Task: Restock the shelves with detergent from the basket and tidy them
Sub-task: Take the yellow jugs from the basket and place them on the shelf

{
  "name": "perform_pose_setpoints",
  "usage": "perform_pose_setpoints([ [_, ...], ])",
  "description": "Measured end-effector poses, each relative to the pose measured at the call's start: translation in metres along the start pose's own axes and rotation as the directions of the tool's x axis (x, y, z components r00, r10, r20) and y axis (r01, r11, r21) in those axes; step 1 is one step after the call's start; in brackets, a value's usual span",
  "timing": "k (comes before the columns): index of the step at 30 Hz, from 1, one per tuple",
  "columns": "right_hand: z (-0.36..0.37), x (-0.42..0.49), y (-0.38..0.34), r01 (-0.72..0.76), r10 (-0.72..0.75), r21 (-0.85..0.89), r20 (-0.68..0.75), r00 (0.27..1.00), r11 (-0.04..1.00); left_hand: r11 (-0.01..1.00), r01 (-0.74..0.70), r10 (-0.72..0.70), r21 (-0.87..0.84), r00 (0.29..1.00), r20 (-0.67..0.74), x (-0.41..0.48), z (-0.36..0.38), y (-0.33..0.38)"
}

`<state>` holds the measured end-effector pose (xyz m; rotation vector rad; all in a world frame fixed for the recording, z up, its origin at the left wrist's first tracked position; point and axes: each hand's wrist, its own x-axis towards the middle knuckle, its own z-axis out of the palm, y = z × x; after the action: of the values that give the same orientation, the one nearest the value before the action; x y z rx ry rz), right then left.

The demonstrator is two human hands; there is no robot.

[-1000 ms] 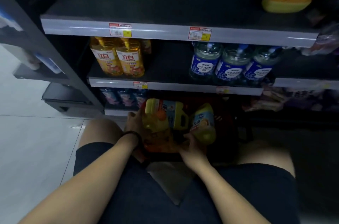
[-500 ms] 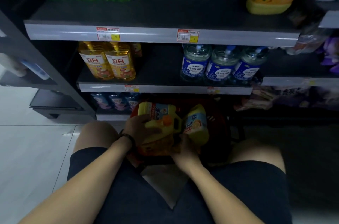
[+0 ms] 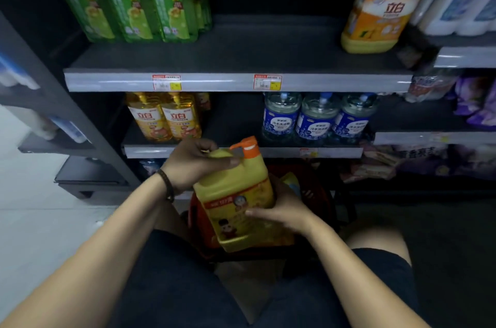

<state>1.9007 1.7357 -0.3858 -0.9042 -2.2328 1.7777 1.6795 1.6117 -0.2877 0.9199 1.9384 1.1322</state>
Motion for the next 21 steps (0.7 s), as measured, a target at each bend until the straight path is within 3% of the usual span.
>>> perform_pose_setpoints([
  [5, -0.015, -0.010, -0.048, 0.154, -0.137, 0.148, -0.119, 0.983, 0.977, 0.993, -0.113, 0.113, 0.021, 0.994, 0.007, 0.001, -0.019, 0.065],
  [10, -0.037, -0.028, -0.100, 0.257, -0.198, 0.261, -0.233, 0.952, 0.930, 0.944, -0.086, 0.104, -0.318, 0.994, 0.041, -0.018, -0.028, 0.097],
  [13, -0.050, -0.033, -0.138, 0.342, -0.236, 0.336, -0.317, 0.919, 0.878, 0.948, -0.085, 0.118, -0.308, 0.989, 0.091, -0.035, -0.023, 0.103],
  [16, -0.068, -0.030, -0.181, 0.411, -0.301, 0.305, -0.349, 0.887, 0.859, 0.944, -0.226, 0.236, -0.241, 0.972, 0.012, -0.040, -0.019, 0.122],
  [21, -0.106, -0.030, -0.260, 0.424, -0.382, 0.135, -0.254, 0.889, 0.896, 0.850, -0.359, 0.329, -0.386, 0.933, -0.143, -0.035, -0.033, 0.172],
])
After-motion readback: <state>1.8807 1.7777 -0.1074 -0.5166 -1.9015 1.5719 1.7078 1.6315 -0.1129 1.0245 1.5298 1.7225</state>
